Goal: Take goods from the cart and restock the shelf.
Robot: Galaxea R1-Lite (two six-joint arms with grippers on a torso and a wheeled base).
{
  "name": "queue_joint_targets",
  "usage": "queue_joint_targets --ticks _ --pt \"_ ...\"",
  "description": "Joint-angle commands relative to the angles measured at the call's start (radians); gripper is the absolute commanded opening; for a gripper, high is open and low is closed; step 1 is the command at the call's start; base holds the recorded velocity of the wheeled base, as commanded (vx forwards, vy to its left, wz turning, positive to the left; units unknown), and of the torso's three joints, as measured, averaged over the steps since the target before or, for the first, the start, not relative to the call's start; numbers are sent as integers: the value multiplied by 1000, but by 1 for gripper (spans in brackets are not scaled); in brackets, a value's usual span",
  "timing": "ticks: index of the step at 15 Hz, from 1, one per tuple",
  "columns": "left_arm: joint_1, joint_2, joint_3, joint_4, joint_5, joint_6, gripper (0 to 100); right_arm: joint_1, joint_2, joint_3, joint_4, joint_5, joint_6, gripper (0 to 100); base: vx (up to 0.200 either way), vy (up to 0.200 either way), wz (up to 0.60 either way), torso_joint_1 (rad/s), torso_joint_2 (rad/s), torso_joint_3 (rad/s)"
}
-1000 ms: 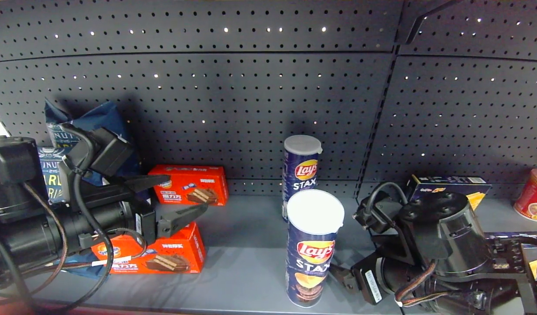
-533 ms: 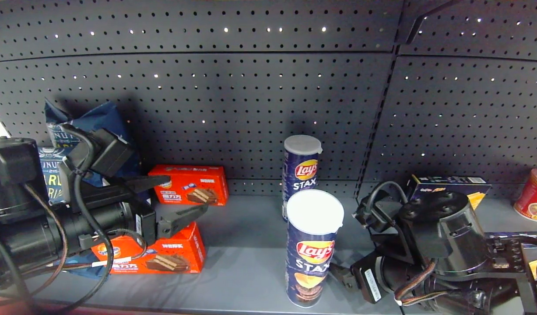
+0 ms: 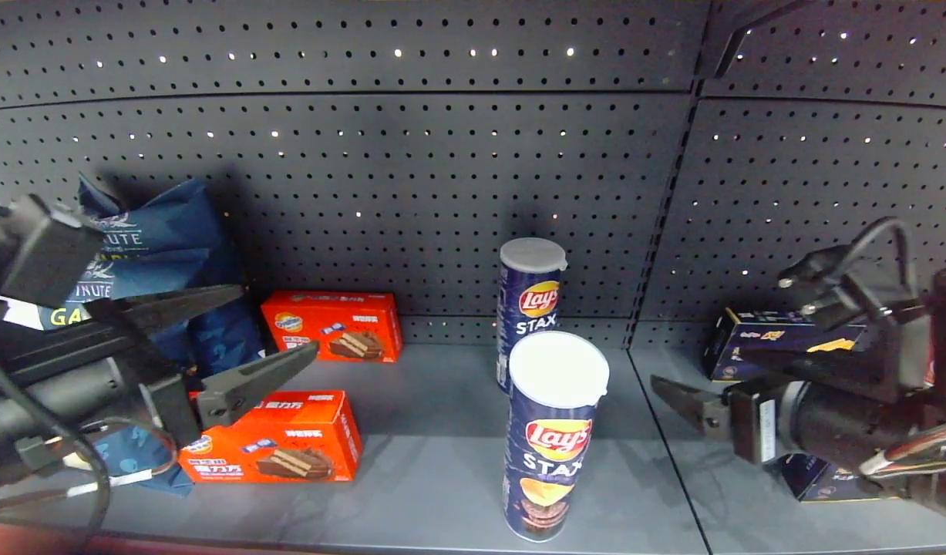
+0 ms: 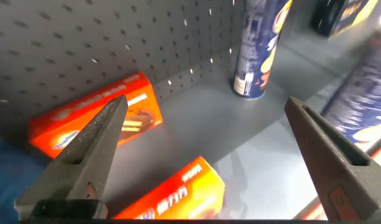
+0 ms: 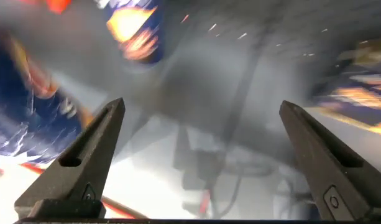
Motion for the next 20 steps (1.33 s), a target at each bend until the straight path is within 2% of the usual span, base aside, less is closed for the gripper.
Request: queue_joint_targets --ticks 1,3,4,5,6,7,8,9,11,12,13,14,17,18,20 --pt "114 -243 151 0 -2 -46 100 -158 -210 60 -6 1 -40 100 0 0 0 0 0 0" --pt "120 -422 262 21 14 -92 100 -187 -331 98 8 -19 -65 100 0 0 0 0 0 0" --pt "122 -493 305 47 50 -92 100 -184 -368 130 8 -84 -68 100 0 0 0 0 0 0" --pt "122 -559 328 92 118 -91 100 -176 -402 169 -1 -161 -68 100 0 0 0 0 0 0" --pt "120 -629 334 158 184 -92 100 -152 -449 202 -1 -228 -66 100 0 0 0 0 0 0" --pt "120 -703 340 228 225 -92 100 -145 -497 235 2 -282 -68 100 0 0 0 0 0 0" --pt "120 -783 343 305 253 -94 100 -152 -537 268 4 -329 -68 100 0 0 0 0 0 0" --pt "122 -881 340 423 279 -94 100 -173 -578 308 7 -385 -68 100 0 0 0 0 0 0" --pt "122 -1048 322 636 325 -85 100 -293 -642 368 28 -427 -69 100 0 0 0 0 0 0" --pt "123 -1083 325 669 339 -82 100 -339 -664 373 53 -429 -71 100 0 0 0 0 0 0" --pt "125 -1091 326 690 391 -79 100 -434 -696 373 117 -426 -71 100 0 0 0 0 0 0" --pt "125 -1088 326 678 403 -77 100 -543 -754 374 202 -415 -71 100 0 0 0 0 0 0" --pt "125 -1088 383 659 396 -73 100 -569 -869 419 237 -412 -71 100 0 0 0 0 0 0" --pt "125 -1088 430 626 365 -71 100 -569 -917 445 235 -412 -69 100 0 0 0 0 0 0" --pt "123 -1089 538 451 328 -57 100 -560 -1070 506 235 -363 -73 100 0 0 0 0 0 0"
